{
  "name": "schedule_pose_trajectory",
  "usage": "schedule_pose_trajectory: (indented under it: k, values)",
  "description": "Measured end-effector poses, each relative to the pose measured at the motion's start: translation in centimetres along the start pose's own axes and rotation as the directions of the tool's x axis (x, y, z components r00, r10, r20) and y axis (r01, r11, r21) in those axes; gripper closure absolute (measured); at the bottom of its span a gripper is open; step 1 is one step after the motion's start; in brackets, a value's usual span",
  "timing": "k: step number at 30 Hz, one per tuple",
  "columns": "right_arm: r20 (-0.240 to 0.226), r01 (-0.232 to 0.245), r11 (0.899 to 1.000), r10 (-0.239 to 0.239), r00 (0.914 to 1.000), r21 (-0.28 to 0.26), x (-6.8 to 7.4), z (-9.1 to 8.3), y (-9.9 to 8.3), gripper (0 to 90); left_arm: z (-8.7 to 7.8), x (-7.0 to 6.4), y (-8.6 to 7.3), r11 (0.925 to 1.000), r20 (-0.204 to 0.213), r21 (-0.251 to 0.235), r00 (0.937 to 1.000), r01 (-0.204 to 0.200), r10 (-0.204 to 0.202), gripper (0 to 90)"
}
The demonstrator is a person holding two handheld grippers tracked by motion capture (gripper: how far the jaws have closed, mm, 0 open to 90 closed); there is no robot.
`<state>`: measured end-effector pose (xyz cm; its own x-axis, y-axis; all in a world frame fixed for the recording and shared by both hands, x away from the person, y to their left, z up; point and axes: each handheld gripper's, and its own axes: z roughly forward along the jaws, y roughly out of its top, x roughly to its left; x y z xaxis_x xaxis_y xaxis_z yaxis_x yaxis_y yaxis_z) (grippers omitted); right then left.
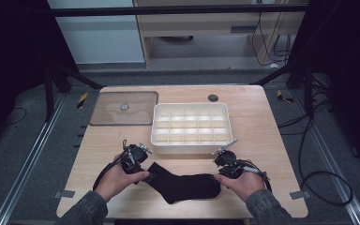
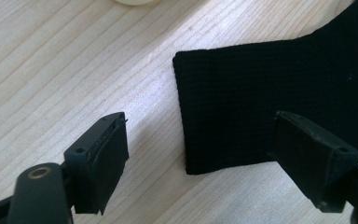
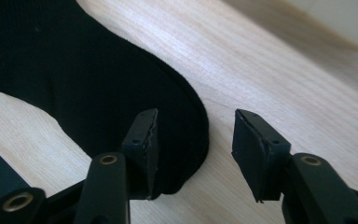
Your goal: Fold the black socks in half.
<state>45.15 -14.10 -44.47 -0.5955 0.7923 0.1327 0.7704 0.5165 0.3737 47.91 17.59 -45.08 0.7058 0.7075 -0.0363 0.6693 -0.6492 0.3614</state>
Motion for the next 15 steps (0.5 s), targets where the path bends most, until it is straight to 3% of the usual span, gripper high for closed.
schedule_pose_trajectory:
  k: [7, 8, 9, 10, 15]
  values:
    - [-0.002, -0.016, 0.999, 0.016, 0.9999, 0.033, -0.2, 1.1, -0.3, 55.3, -0.1, 0.4, 0.0, 0.9996, 0.019, -0.017, 0.9995, 0.024, -0.024, 21.5]
    - [-0.011, -0.019, 0.999, 0.019, 0.9998, 0.04, -0.3, 1.3, -0.4, 64.1, -0.1, 0.5, 0.1, 0.9992, 0.027, -0.024, 0.9991, 0.033, -0.032, 22.4]
    - [-0.011, -0.019, 0.999, 0.019, 0.9998, 0.04, -0.3, 1.3, -0.4, 64.1, -0.1, 0.5, 0.1, 0.9992, 0.027, -0.024, 0.9991, 0.033, -0.032, 23.2]
    - [-0.034, -0.025, 0.999, 0.027, 0.9991, 0.047, -0.3, 1.4, -0.6, 75.6, -0.1, 0.5, 0.2, 0.9989, 0.033, -0.026, 0.9988, 0.038, -0.037, 23.5]
    - [-0.047, -0.001, 0.999, 0.004, 0.9989, 0.05, -0.1, 1.2, -0.9, 86.1, 0.2, 0.6, 0.4, 0.999, 0.034, -0.017, 0.9986, 0.041, -0.041, 28.0]
